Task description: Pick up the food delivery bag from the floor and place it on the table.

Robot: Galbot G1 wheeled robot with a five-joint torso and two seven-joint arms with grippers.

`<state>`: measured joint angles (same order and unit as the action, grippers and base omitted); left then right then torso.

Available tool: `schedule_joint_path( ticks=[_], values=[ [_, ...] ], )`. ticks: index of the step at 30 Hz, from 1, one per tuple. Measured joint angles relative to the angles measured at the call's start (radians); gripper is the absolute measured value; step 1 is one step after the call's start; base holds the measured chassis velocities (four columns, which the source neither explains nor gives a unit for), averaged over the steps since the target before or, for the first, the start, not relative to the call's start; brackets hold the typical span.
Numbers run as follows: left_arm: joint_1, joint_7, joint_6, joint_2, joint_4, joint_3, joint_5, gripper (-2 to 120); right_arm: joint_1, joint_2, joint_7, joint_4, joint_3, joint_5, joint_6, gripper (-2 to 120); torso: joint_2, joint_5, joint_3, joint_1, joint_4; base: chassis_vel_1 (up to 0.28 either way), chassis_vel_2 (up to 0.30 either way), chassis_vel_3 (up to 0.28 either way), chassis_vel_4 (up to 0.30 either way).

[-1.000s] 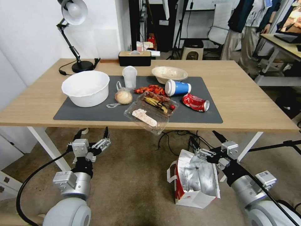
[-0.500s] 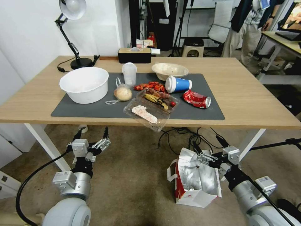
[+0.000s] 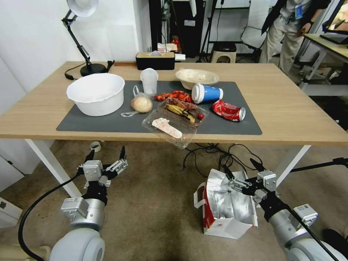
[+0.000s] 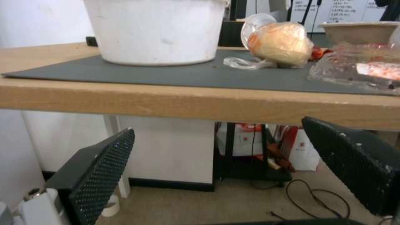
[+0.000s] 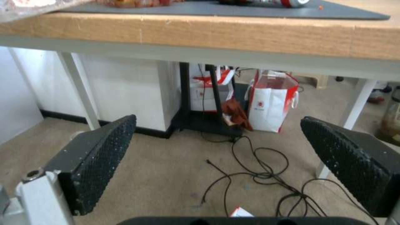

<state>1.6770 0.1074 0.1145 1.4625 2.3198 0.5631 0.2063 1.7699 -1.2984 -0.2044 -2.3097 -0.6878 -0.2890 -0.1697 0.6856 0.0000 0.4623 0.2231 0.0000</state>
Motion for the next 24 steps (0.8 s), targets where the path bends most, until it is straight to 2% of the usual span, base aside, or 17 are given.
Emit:
schedule_joint_path(
  ticks=[24],
  values=[
    [0.001,-0.001,-0.002,-0.002,0.005,0.000,0.002,100,-0.003,-0.008,-0.002,0.002,0.001,0.009,-0.001,100,-0.101,0.0001,-0.060,-0.040,0.0000,0.000,0.000,0.000,0.000]
  ],
)
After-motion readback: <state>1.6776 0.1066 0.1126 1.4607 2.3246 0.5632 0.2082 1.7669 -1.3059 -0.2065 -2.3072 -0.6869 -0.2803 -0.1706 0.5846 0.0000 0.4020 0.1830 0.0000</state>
